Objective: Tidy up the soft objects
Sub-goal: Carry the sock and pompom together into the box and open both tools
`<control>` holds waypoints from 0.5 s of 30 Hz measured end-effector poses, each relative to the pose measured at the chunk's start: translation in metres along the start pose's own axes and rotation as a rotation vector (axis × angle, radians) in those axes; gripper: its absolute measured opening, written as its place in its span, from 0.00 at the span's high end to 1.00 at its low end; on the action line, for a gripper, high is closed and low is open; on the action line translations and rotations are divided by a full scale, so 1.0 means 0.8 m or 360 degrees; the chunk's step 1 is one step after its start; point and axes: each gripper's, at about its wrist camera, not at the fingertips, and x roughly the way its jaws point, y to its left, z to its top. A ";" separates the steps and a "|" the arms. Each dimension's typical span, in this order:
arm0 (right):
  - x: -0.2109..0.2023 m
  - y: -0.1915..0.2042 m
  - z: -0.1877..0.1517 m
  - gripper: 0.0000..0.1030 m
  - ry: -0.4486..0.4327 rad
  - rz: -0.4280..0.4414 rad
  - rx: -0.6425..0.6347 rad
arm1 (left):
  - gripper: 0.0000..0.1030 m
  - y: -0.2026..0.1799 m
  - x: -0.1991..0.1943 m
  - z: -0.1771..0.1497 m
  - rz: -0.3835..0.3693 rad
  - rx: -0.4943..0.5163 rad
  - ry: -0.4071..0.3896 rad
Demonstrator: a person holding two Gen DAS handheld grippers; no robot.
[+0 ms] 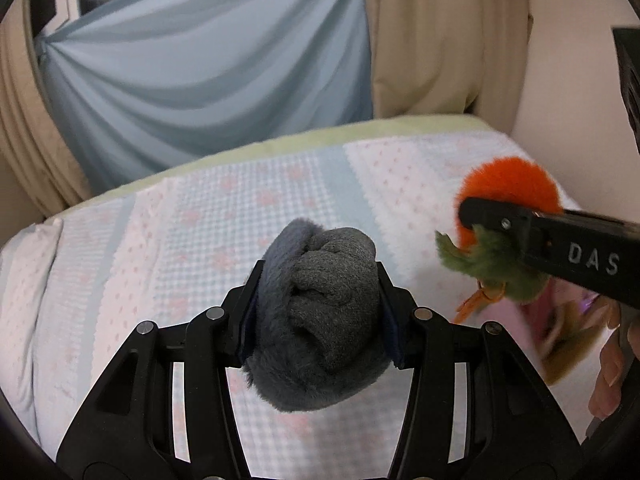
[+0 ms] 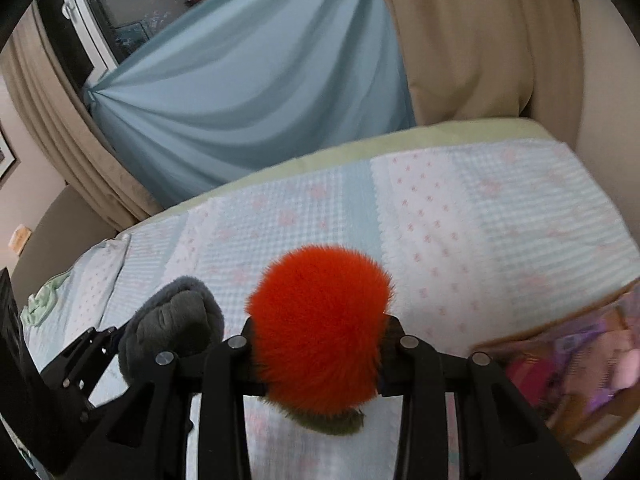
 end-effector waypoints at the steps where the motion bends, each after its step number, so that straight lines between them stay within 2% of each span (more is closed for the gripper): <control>1: -0.017 -0.002 0.002 0.68 0.0000 -0.0005 -0.0009 | 0.56 -0.005 -0.013 0.004 -0.0003 -0.0011 -0.0005; 8: -0.123 -0.046 0.011 0.68 0.0026 -0.0009 -0.0054 | 0.56 -0.070 -0.105 0.040 -0.0016 -0.0088 -0.0055; 15: -0.192 -0.124 0.010 0.68 0.0065 -0.0043 -0.0127 | 0.56 -0.166 -0.152 0.058 -0.0093 -0.0187 -0.0049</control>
